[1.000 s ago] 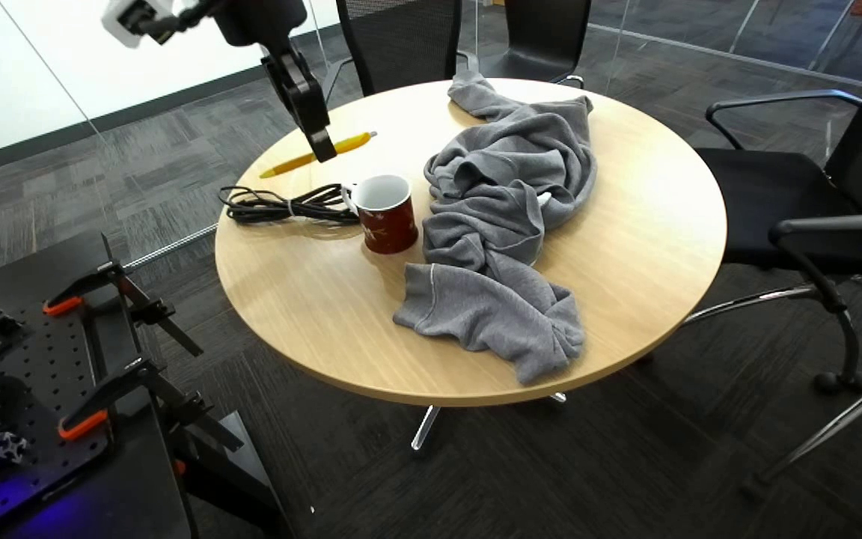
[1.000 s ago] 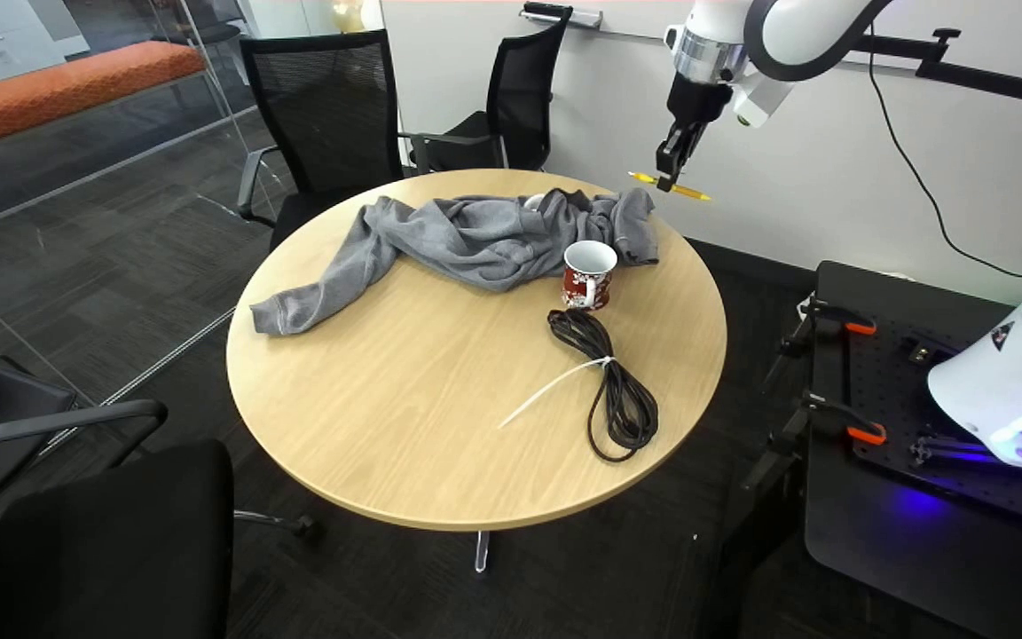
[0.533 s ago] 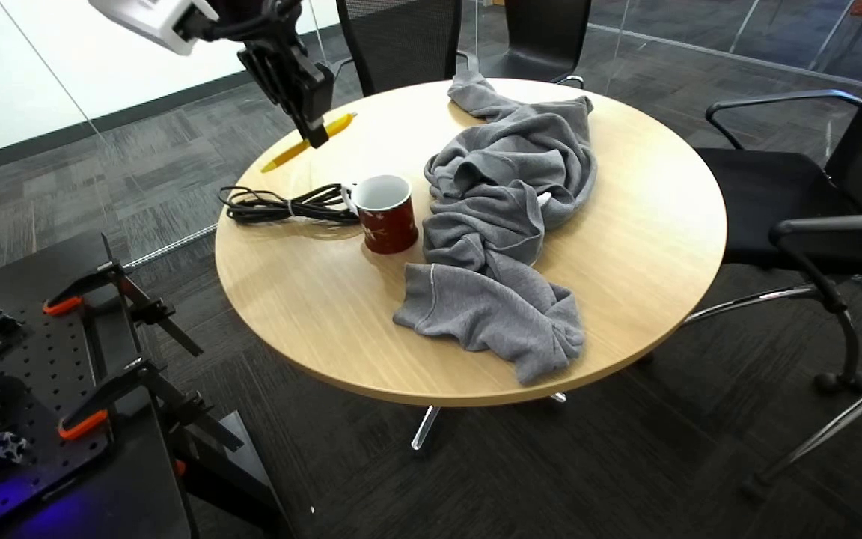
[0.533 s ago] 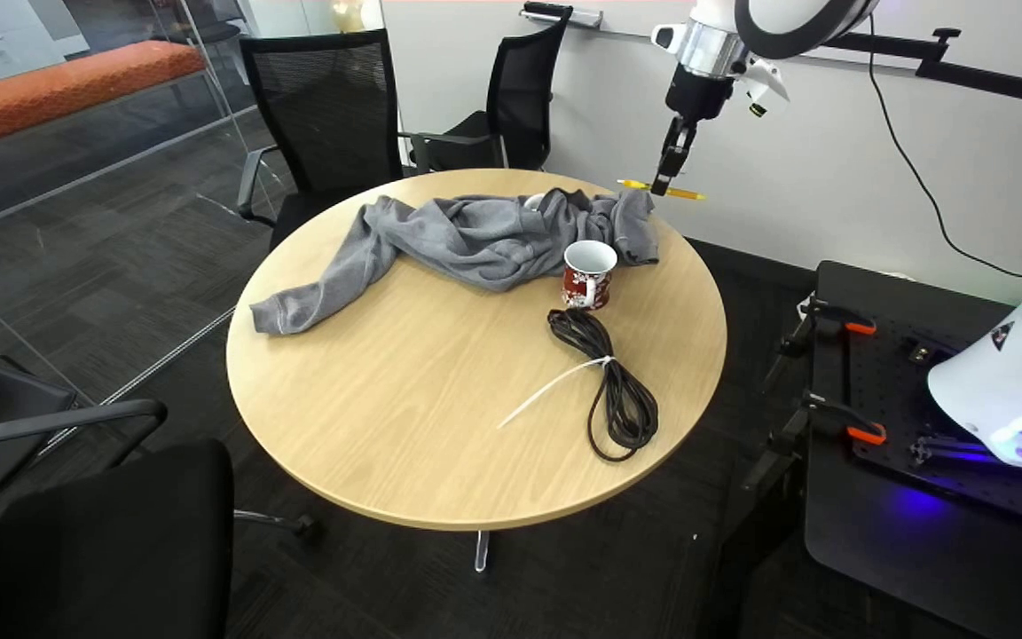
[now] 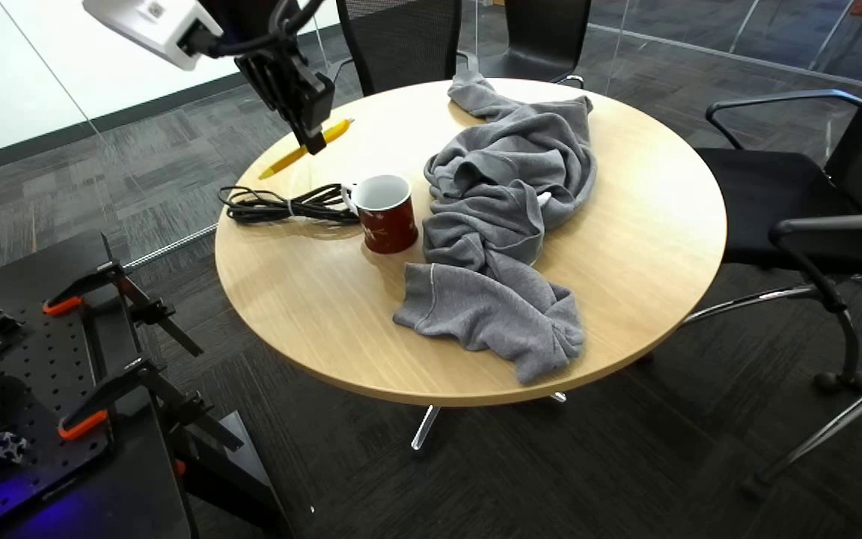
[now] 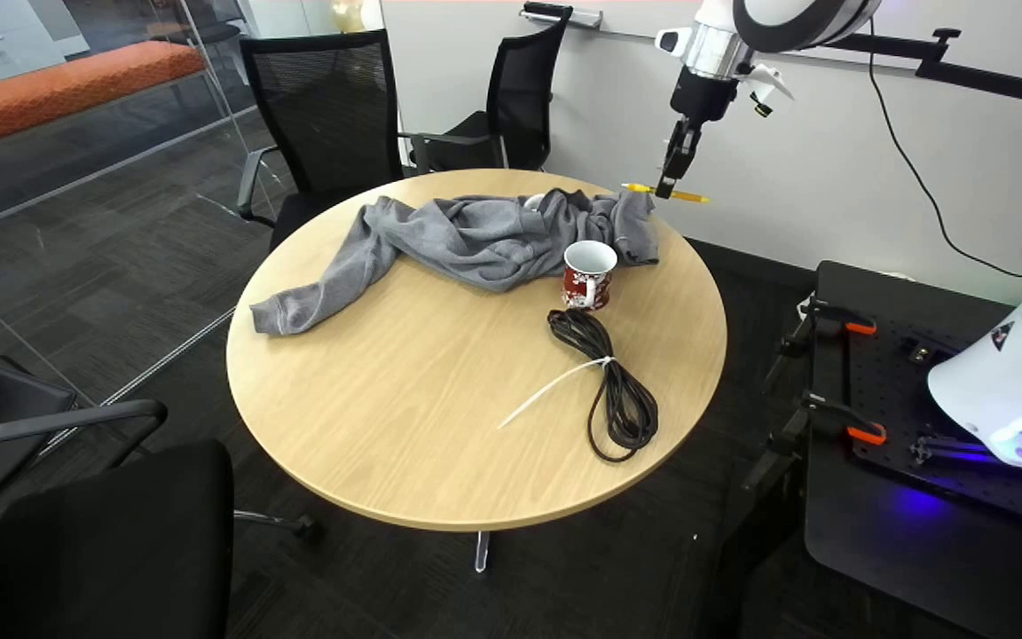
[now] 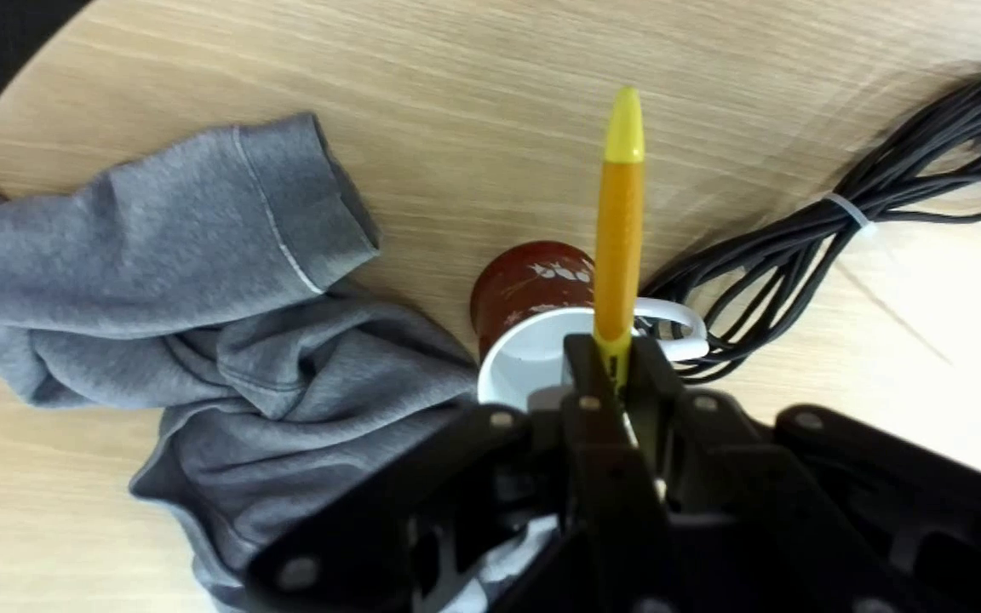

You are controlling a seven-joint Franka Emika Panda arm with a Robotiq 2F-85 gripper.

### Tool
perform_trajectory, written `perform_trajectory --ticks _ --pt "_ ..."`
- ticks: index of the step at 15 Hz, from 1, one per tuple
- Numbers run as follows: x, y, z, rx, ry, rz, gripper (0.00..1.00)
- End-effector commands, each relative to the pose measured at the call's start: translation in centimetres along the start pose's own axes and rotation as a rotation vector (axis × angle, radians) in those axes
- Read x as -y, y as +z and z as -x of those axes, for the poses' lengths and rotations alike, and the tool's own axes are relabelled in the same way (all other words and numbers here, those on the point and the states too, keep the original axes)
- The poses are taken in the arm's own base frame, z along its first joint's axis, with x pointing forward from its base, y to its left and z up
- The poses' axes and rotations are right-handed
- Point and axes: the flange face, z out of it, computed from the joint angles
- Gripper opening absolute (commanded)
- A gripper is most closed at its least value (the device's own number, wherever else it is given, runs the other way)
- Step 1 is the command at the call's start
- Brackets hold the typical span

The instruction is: Pick up the pen from the table and put it in the mug cup.

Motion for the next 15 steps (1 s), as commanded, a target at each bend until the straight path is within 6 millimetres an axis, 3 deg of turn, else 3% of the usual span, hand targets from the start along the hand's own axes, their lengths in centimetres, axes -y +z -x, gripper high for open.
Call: perform_trajectory --ticks 1,7,15 --pt "0.5 0.1 -0.2 -0.104 -0.070 -0.095 0.03" --pt "0.6 1.1 -0.7 -0.276 -0.229 -0.228 0.03" --pt "0.4 3.7 -1.9 -0.445 -0.361 -0.226 0.03"
